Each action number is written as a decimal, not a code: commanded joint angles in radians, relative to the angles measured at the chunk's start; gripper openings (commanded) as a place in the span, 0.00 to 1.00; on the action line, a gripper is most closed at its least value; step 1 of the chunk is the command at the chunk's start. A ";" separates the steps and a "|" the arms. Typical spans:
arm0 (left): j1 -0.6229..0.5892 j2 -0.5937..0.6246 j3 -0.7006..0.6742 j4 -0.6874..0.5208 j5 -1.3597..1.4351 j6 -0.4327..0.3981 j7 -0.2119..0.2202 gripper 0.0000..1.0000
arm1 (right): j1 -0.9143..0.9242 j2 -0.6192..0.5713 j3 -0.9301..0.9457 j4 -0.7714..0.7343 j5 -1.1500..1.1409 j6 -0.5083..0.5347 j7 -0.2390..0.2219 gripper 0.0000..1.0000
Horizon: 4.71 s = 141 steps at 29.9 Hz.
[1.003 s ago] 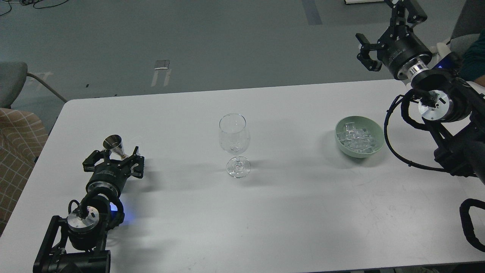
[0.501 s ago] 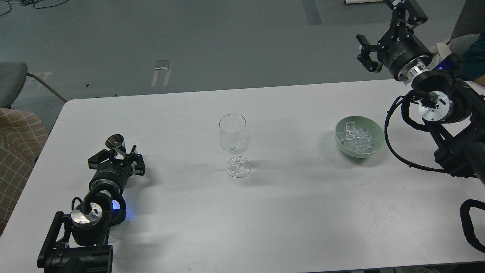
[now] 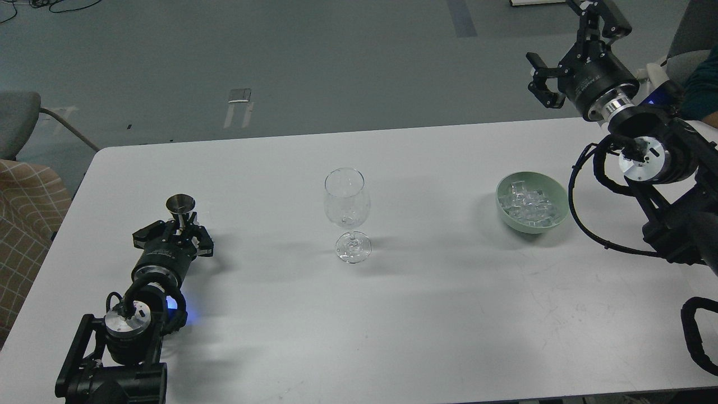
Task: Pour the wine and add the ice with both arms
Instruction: 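Lift the jigger upright with the left gripper, then carry the jigger with the left gripper over the wine glass, then tilt the jigger with the left gripper to pour into the glass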
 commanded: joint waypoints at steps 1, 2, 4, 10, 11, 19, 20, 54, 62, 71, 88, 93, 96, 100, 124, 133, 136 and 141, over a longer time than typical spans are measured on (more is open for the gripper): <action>-0.008 0.000 -0.006 -0.002 -0.003 0.001 -0.001 0.00 | 0.000 0.000 -0.001 0.000 0.000 -0.001 0.000 1.00; -0.009 0.000 -0.007 -0.003 -0.003 0.001 0.000 0.00 | 0.000 0.000 -0.001 0.000 0.000 -0.001 0.000 1.00; -0.009 0.000 -0.007 -0.018 -0.003 0.001 0.003 0.00 | 0.000 0.000 -0.001 0.000 0.000 -0.001 0.000 1.00; 0.014 0.000 0.003 -0.155 0.000 0.017 0.029 0.00 | 0.000 -0.002 -0.001 0.000 0.000 -0.001 0.000 1.00; 0.018 0.000 0.005 -0.185 0.000 0.037 0.037 0.00 | 0.000 0.000 -0.001 0.000 0.000 -0.001 0.000 1.00; 0.030 0.000 0.034 -0.415 0.001 0.228 0.117 0.00 | -0.009 0.000 0.000 0.011 0.000 -0.001 0.000 1.00; 0.038 0.000 0.058 -0.461 0.001 0.263 0.123 0.00 | -0.014 -0.002 0.000 0.015 0.000 -0.001 0.000 1.00; -0.002 0.000 0.364 -0.700 0.176 0.544 0.160 0.00 | -0.045 -0.011 0.000 0.043 0.000 -0.003 0.000 1.00; -0.028 0.000 0.391 -0.697 0.179 0.544 0.158 0.00 | -0.049 -0.011 0.002 0.043 0.000 -0.001 0.000 1.00; -0.043 0.000 0.431 -0.693 0.219 0.544 0.158 0.00 | -0.049 -0.009 0.003 0.043 -0.002 -0.003 0.000 1.00; -0.068 0.000 0.494 -0.692 0.288 0.549 0.164 0.00 | -0.051 -0.008 0.002 0.043 -0.002 -0.003 0.000 1.00; -0.068 0.000 0.514 -0.689 0.313 0.548 0.166 0.00 | -0.051 -0.008 0.002 0.043 -0.002 -0.003 0.000 1.00; -0.068 0.000 0.516 -0.689 0.314 0.546 0.164 0.00 | -0.051 -0.008 0.002 0.043 -0.002 -0.001 0.000 1.00; -0.069 0.000 0.517 -0.689 0.329 0.544 0.164 0.00 | -0.051 -0.006 0.002 0.043 0.000 -0.001 0.000 1.00; -0.074 0.000 0.519 -0.687 0.359 0.486 0.164 0.00 | -0.057 -0.005 0.002 0.045 -0.002 -0.003 0.000 1.00; -0.077 0.000 0.529 -0.680 0.360 0.459 0.163 0.00 | -0.058 -0.006 0.003 0.045 -0.002 -0.001 0.000 1.00; -0.075 0.000 0.529 -0.677 0.371 0.457 0.161 0.00 | -0.057 -0.006 0.003 0.045 -0.002 -0.003 0.000 1.00; -0.075 0.000 0.529 -0.663 0.374 0.439 0.158 0.00 | -0.058 -0.008 0.003 0.045 -0.002 -0.001 0.000 1.00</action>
